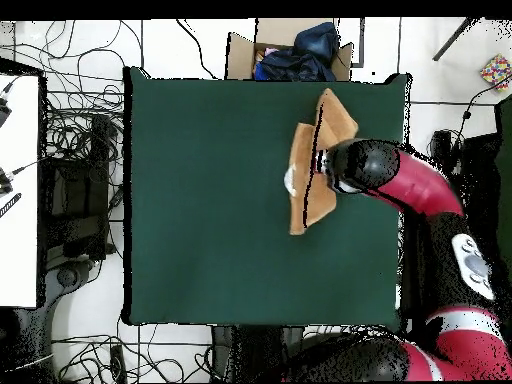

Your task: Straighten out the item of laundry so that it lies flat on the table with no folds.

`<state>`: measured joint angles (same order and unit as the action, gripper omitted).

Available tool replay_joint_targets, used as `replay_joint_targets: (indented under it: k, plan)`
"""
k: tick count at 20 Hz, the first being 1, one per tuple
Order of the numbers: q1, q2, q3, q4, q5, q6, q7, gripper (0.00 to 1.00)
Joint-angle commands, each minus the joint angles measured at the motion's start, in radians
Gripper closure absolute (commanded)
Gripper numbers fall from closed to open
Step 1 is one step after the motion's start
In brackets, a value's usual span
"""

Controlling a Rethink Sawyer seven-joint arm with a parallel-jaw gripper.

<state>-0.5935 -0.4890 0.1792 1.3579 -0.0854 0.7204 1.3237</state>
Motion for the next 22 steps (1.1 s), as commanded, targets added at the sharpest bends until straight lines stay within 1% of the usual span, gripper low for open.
replay_joint_targets:
  k: [1, 6, 11, 13, 16, 19, 22]
  plan:
    - [-0.055, -0.107, 0.054, -0.026, -0.037, 0.208, -0.127, 1.00]
    - [-0.100, -0.152, 0.075, -0.054, -0.051, 0.299, -0.165, 1.00]
    - [-0.152, -0.203, 0.099, -0.030, -0.056, 0.335, -0.193, 1.00]
    - [-0.177, -0.227, 0.101, 0.005, -0.056, 0.338, -0.207, 1.00]
    - [-0.215, -0.286, 0.098, 0.104, -0.056, 0.293, -0.221, 1.00]
    - [-0.243, -0.331, 0.100, 0.220, -0.052, 0.204, -0.206, 1.00]
    - [-0.255, -0.355, 0.105, 0.318, -0.056, 0.119, -0.162, 1.00]
